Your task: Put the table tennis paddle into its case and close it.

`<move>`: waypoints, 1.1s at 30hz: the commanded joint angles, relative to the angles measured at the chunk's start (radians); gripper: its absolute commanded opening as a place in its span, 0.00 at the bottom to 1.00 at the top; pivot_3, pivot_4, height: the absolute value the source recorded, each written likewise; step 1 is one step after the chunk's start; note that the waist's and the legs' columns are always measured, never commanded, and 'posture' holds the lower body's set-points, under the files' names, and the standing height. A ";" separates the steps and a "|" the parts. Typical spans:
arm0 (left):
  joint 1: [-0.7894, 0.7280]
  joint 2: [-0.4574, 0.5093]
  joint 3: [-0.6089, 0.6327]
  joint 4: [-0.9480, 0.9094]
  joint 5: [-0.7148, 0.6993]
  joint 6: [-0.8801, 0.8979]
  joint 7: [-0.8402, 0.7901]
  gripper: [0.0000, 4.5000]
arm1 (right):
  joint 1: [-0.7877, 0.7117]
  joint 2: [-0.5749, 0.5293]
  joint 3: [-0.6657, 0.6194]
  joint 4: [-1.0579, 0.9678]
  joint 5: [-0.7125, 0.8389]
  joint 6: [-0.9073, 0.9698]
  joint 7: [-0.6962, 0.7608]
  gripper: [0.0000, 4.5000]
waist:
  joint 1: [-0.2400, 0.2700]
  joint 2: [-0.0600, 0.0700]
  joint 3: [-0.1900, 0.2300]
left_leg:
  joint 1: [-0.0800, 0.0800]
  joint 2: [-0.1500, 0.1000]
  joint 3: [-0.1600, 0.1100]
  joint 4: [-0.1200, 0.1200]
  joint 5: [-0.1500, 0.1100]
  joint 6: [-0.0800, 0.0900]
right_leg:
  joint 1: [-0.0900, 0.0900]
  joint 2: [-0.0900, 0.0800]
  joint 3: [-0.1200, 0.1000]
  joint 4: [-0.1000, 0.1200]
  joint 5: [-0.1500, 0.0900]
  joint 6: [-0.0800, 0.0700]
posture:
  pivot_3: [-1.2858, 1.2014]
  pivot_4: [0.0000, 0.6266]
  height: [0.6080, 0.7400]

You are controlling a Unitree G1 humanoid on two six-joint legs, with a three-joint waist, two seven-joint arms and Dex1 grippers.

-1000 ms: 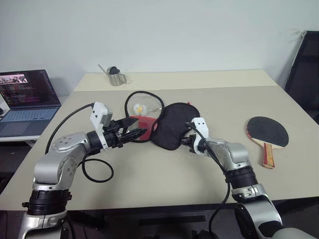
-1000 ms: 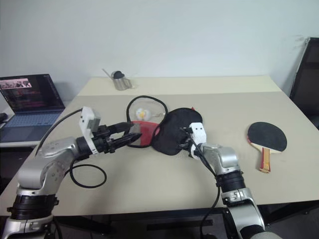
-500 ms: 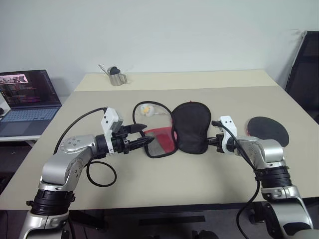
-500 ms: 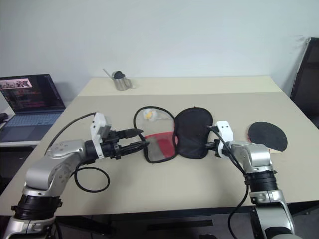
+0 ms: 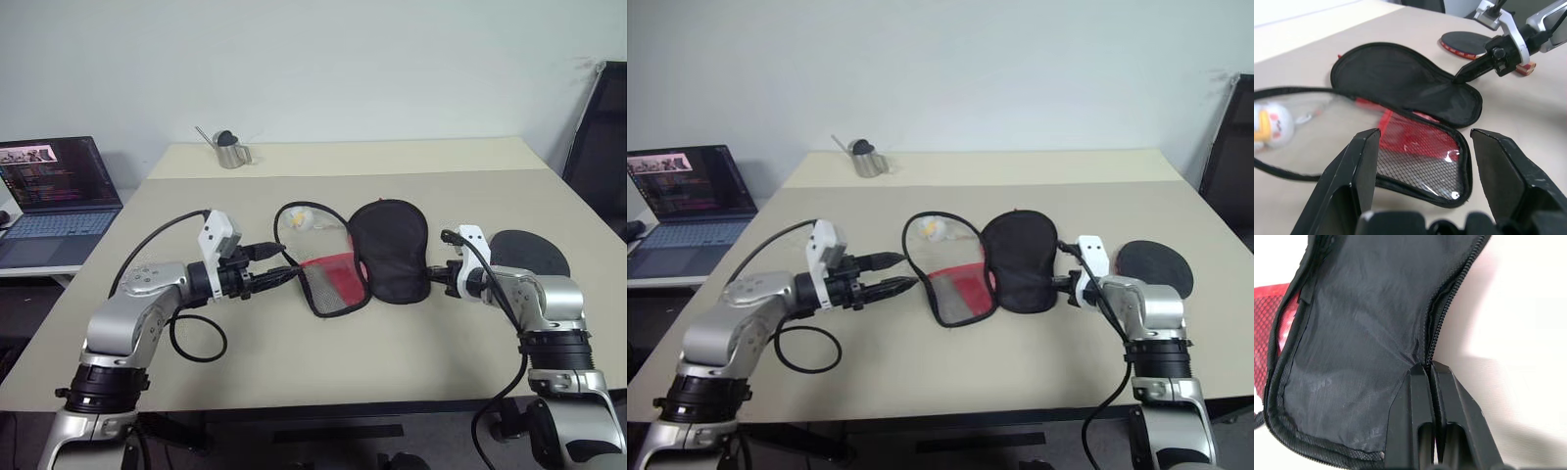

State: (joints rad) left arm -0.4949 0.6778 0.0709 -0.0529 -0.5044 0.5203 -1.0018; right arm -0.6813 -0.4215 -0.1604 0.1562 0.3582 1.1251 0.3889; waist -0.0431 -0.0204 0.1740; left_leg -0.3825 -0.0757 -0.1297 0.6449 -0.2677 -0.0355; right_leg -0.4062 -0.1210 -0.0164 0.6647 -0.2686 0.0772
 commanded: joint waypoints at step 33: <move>-0.129 -0.099 -0.085 0.089 0.045 -0.070 -0.087 0.71 | 0.045 -0.111 -0.055 -0.121 -0.021 -0.073 -0.026 0.62 | 0.007 0.000 0.000 | 0.000 0.000 0.002 0.001 0.000 0.000 | 0.000 0.000 0.002 -0.001 0.001 0.001 | 0.52 0.24 1.00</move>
State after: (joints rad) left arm -0.6208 0.5741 -0.0335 0.0819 -0.4455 0.4533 -1.0901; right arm -0.6322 -0.5165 -0.2185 0.0947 0.3352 1.0790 0.3529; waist -0.0358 -0.0205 0.1740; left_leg -0.3824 -0.0759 -0.1270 0.6455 -0.2677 -0.0350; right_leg -0.4060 -0.1212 -0.0144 0.6644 -0.2679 0.0784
